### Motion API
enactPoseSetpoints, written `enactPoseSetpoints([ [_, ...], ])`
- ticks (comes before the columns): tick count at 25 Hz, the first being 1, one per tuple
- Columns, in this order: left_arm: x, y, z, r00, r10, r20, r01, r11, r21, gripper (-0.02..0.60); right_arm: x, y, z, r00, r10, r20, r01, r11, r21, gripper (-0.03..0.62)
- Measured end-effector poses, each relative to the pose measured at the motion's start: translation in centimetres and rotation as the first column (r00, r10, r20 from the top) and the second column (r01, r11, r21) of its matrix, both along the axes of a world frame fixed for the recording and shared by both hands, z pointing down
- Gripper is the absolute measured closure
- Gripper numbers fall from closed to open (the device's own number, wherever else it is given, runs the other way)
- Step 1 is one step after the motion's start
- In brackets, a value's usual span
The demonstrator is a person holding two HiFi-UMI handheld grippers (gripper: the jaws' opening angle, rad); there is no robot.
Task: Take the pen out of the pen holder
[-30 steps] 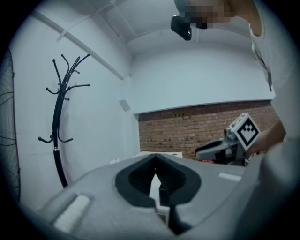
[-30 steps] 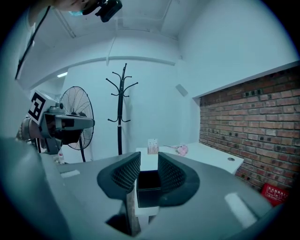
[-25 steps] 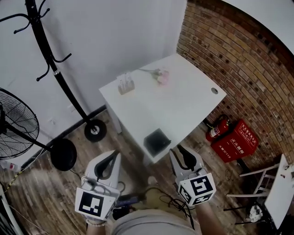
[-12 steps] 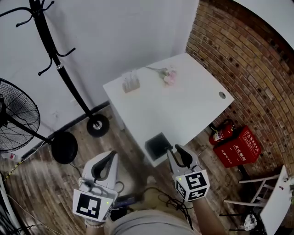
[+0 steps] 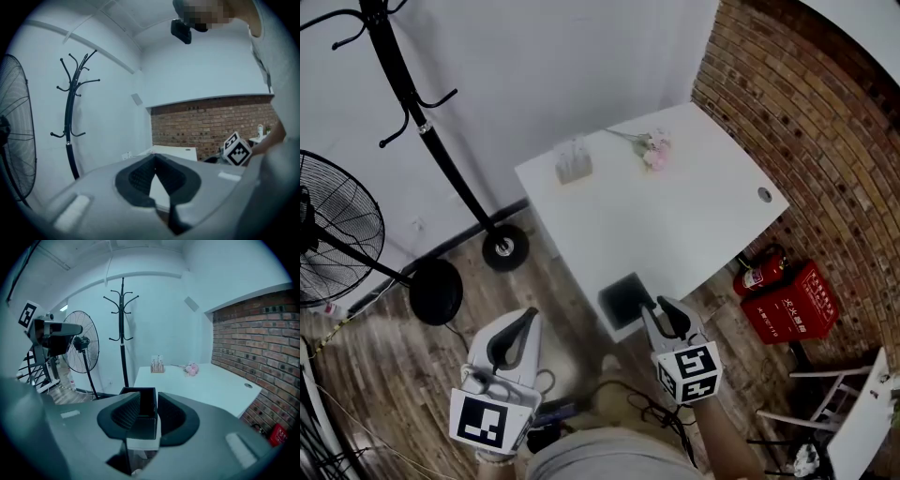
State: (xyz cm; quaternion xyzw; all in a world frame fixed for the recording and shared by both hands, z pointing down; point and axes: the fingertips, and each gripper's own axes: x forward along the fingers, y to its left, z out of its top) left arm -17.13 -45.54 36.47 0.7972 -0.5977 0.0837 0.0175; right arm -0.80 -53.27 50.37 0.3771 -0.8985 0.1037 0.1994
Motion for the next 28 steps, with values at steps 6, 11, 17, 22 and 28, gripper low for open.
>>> enactPoseSetpoints([
  [6, 0.0, -0.3, -0.1, 1.000, -0.008, -0.008, 0.008, 1.000, 0.002, 0.588, -0.1, -0.2, 0.9, 1.000, -0.007, -0.017, 0.007, 1.000, -0.011, 0.491],
  [11, 0.0, -0.4, 0.2, 1.000, -0.013, -0.003, 0.013, 1.000, -0.008, 0.588, 0.0, -0.4, 1.5, 1.000, -0.007, -0.019, 0.007, 1.000, -0.017, 0.491],
  [17, 0.2, -0.3, 0.2, 1.000, -0.014, 0.001, 0.014, 1.000, -0.011, 0.588, 0.2, -0.5, 1.8, 1.000, -0.001, -0.027, 0.001, 1.000, -0.015, 0.522],
  [22, -0.1, 0.0, 0.3, 1.000, -0.015, -0.001, 0.015, 1.000, -0.009, 0.588, 0.0, -0.3, 1.9, 0.999, 0.000, -0.033, 0.000, 1.000, -0.008, 0.551],
  [28, -0.2, 0.2, 0.4, 1.000, -0.014, 0.000, 0.014, 1.000, -0.008, 0.588, 0.0, -0.3, 1.9, 1.000, 0.012, -0.026, -0.012, 1.000, -0.007, 0.551],
])
